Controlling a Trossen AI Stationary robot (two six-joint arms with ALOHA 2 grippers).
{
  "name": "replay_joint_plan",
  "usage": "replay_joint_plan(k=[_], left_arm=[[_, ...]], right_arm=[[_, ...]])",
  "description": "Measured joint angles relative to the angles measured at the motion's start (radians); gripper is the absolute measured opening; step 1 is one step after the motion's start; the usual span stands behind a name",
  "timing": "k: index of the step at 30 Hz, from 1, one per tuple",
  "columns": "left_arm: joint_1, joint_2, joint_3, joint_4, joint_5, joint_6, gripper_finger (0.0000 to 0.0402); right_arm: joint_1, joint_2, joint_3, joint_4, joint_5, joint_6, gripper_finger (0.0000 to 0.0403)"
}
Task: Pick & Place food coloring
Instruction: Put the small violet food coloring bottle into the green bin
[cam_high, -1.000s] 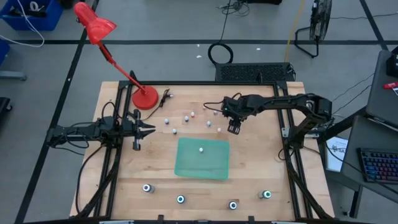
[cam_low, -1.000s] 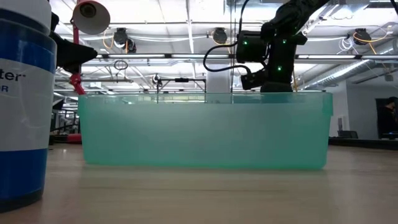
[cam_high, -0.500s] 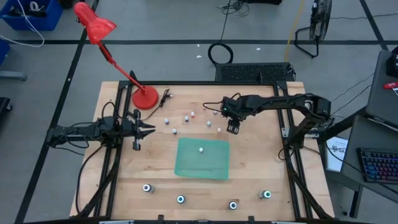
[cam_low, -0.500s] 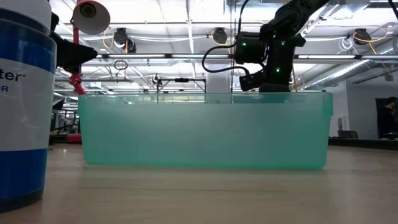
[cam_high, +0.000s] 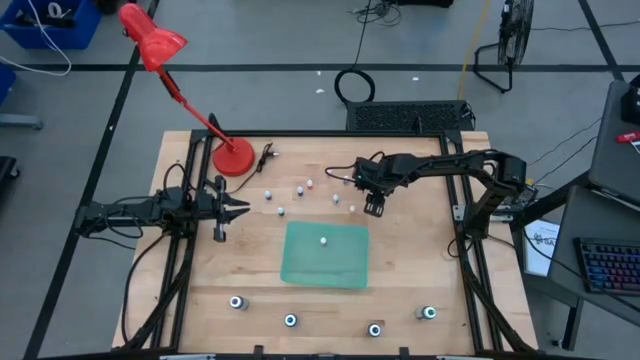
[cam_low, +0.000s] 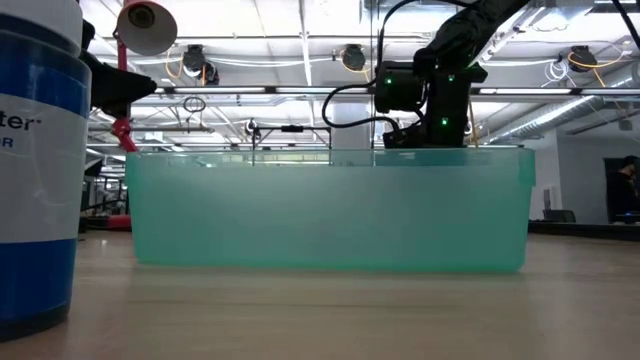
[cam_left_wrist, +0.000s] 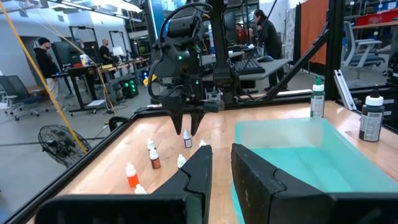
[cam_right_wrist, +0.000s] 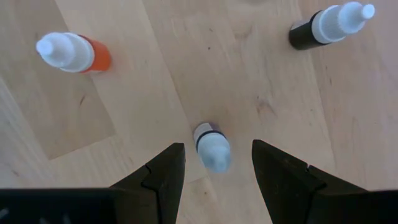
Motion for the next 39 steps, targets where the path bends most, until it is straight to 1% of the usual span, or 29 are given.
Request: replay_joint_plan(k=[4, 23, 32, 39], left_arm=[[0.000, 0.000, 0.000, 0.000, 0.000, 0.000, 0.0067], [0.000, 0.000, 0.000, 0.000, 0.000, 0.000, 0.0067], [0.000, 0.000, 0.000, 0.000, 0.000, 0.000, 0.0067], [0.000, 0.000, 0.000, 0.000, 0.000, 0.000, 0.0067]], right_arm=[[0.000, 0.000, 0.000, 0.000, -0.030, 0.003, 0.0178], [0.000, 0.000, 0.000, -0.002, -0.022, 0.011, 0.0178], [0.000, 0.000, -0.061, 0.029, -0.022, 0.019, 0.0178], [0.000, 0.000, -0.063, 0.046, -0.023, 0.020, 0.0178]])
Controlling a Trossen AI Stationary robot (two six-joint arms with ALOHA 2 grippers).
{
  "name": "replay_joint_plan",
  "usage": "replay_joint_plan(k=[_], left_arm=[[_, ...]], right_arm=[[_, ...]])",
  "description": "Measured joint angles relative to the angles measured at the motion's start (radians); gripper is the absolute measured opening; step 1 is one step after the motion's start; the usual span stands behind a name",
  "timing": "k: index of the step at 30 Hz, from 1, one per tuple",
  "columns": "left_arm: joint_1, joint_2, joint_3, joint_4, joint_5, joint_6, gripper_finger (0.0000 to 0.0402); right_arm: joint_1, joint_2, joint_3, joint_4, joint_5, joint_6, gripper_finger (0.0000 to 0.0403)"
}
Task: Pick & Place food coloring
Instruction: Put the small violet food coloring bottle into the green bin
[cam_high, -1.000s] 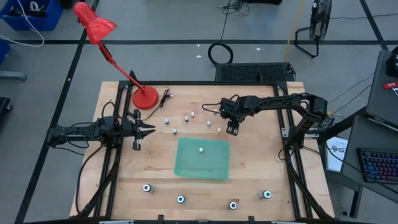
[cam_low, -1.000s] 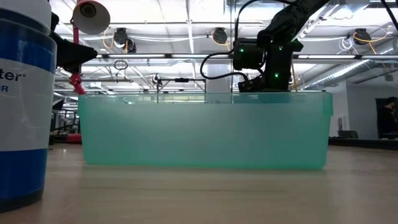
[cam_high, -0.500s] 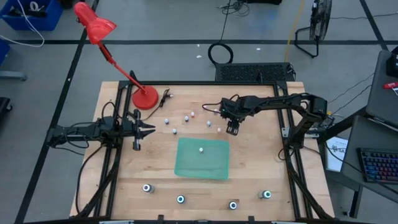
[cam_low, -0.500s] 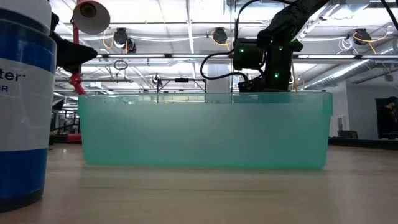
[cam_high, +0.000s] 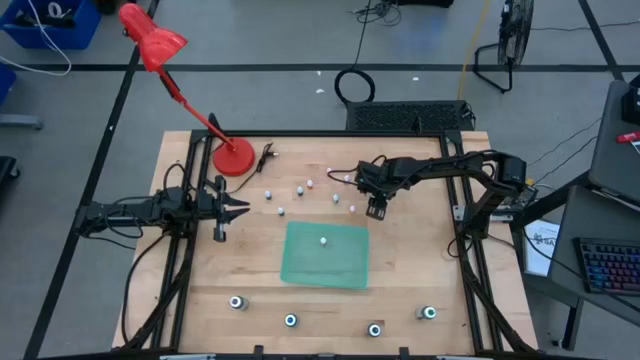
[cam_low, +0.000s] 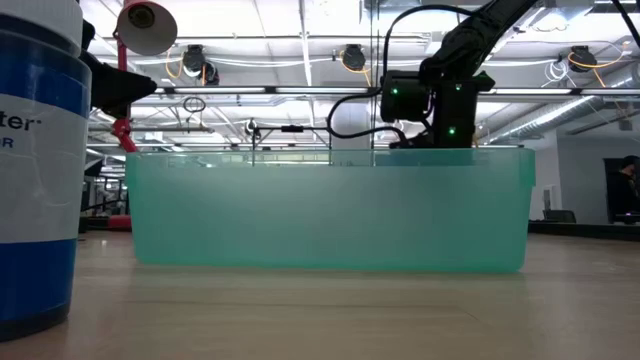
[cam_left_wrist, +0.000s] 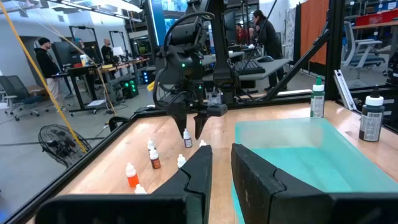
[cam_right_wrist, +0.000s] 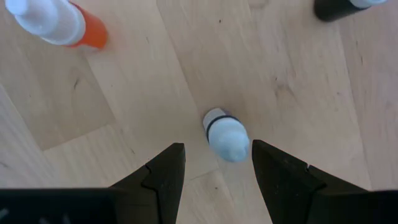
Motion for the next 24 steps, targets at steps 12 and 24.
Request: replay_joint_plan(k=[12, 24], left_arm=[[0.000, 0.000, 0.000, 0.000, 0.000, 0.000, 0.0067], [0.000, 0.000, 0.000, 0.000, 0.000, 0.000, 0.0067]], right_arm=[[-0.008, 0.000, 0.000, 0.042, 0.000, -0.008, 0.0178], [-0.021, 0.000, 0.000, 0.047, 0.000, -0.020, 0.0137]])
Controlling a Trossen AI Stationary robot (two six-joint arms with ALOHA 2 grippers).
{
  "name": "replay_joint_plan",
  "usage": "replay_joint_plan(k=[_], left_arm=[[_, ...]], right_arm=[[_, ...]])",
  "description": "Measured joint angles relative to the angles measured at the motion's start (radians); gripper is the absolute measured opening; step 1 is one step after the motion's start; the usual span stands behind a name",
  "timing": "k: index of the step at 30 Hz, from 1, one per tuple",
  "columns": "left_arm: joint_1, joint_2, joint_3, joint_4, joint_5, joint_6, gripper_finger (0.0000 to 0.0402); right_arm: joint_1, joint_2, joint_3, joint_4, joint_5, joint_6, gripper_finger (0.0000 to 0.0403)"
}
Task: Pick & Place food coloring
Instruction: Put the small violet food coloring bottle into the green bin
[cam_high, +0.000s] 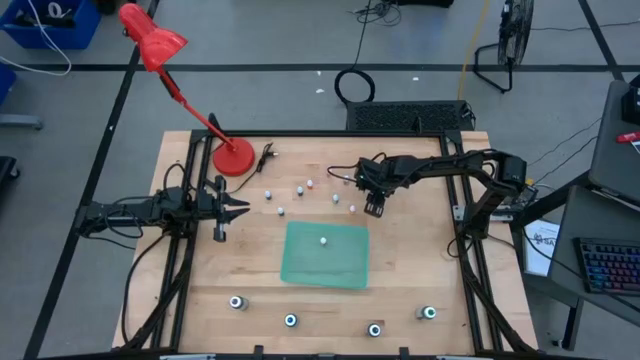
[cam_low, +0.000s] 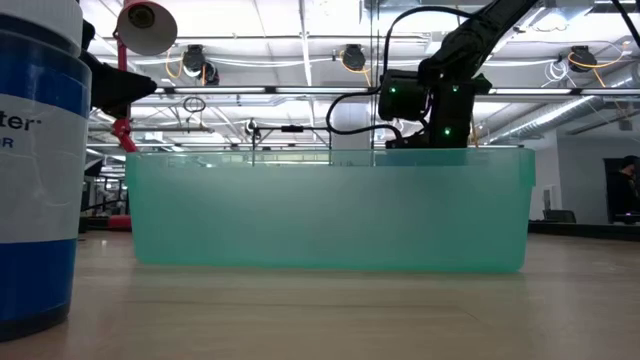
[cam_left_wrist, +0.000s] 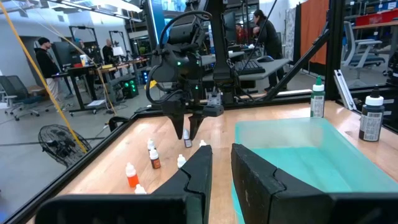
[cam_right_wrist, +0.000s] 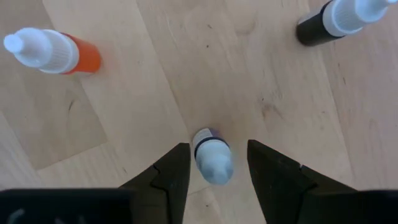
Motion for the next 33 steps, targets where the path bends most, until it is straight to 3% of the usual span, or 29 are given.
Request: replay_joint_plan(k=[8, 18, 25, 33], left_arm=[[0.000, 0.000, 0.000, 0.000, 0.000, 0.000, 0.0067], [0.000, 0.000, 0.000, 0.000, 0.000, 0.000, 0.0067], [0.000, 0.000, 0.000, 0.000, 0.000, 0.000, 0.0067], [0.000, 0.000, 0.000, -0.001, 0.000, 0.000, 0.0067]], right_arm=[[0.000, -0.001, 0.000, 0.000, 0.000, -0.008, 0.0052], [0.056, -0.079, 0.039, -0.034, 0.006, -0.018, 0.0051], [0.226, -0.178, 0.165, -0.030, 0.003, 0.084, 0.0051], [0.481, -0.083, 0.314, -0.011, 0.000, 0.103, 0.0051]])
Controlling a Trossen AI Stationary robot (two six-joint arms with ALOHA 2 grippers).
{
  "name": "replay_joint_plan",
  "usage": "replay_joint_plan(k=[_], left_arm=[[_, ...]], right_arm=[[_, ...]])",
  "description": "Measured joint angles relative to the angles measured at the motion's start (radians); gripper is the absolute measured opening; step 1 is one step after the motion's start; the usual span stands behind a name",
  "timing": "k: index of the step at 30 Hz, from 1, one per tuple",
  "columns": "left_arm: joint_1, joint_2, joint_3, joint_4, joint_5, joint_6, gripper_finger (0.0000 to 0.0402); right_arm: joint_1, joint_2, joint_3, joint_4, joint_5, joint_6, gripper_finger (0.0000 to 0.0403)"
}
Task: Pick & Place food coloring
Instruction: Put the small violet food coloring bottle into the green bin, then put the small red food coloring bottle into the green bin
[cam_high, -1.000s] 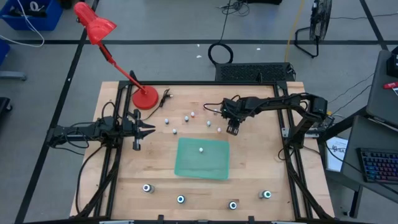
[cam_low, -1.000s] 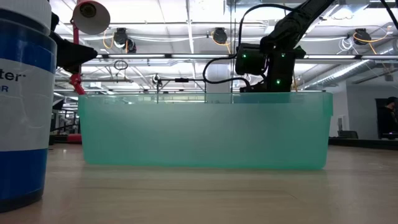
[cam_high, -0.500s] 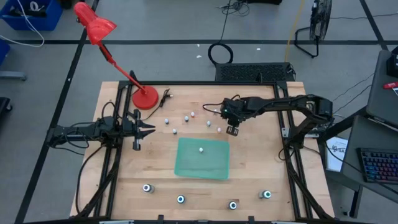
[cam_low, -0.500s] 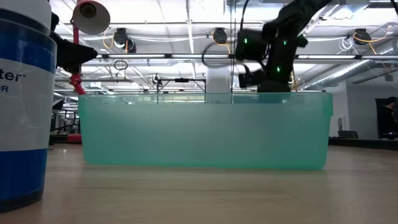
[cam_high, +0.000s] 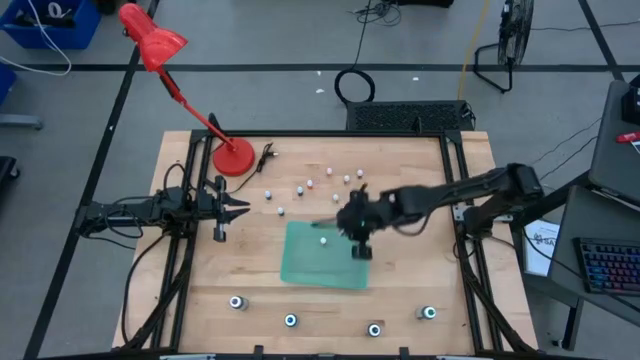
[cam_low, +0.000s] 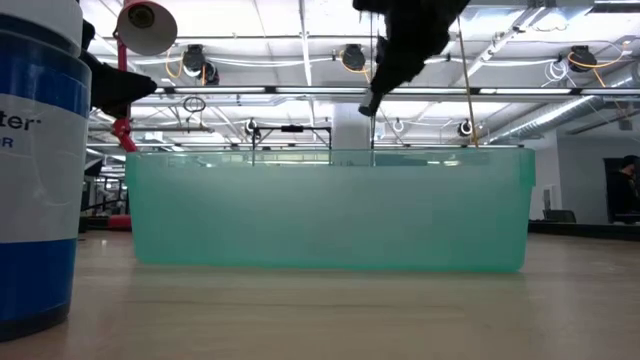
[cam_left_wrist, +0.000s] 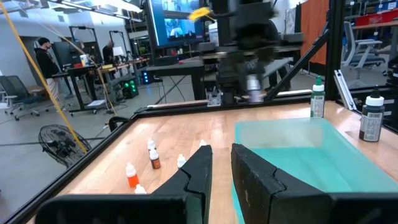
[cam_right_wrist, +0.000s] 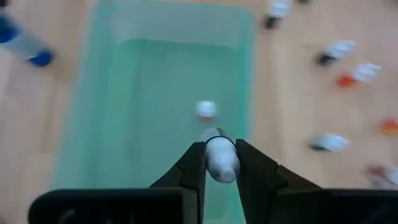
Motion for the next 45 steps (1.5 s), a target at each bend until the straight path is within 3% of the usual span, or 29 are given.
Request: replay_joint_plan(k=[6, 18, 30, 38, 45], left_arm=[[0.000, 0.000, 0.000, 0.005, 0.000, 0.000, 0.0067], [0.000, 0.000, 0.000, 0.001, 0.000, 0.000, 0.0067], [0.000, 0.000, 0.000, 0.001, 0.000, 0.000, 0.0067], [0.000, 0.000, 0.000, 0.001, 0.000, 0.000, 0.0067], [0.000, 0.000, 0.000, 0.001, 0.000, 0.000, 0.0067]], right_arm=[[0.063, 0.168, 0.096, -0.086, -0.002, -0.033, 0.0051], [0.024, 0.379, 0.114, -0.192, -0.055, -0.090, 0.0051], [0.021, 0.393, 0.118, -0.189, -0.054, -0.108, 0.0056], [0.021, 0.369, 0.114, -0.204, -0.052, -0.070, 0.0161], [0.022, 0.271, 0.114, -0.208, -0.044, -0.044, 0.0179]])
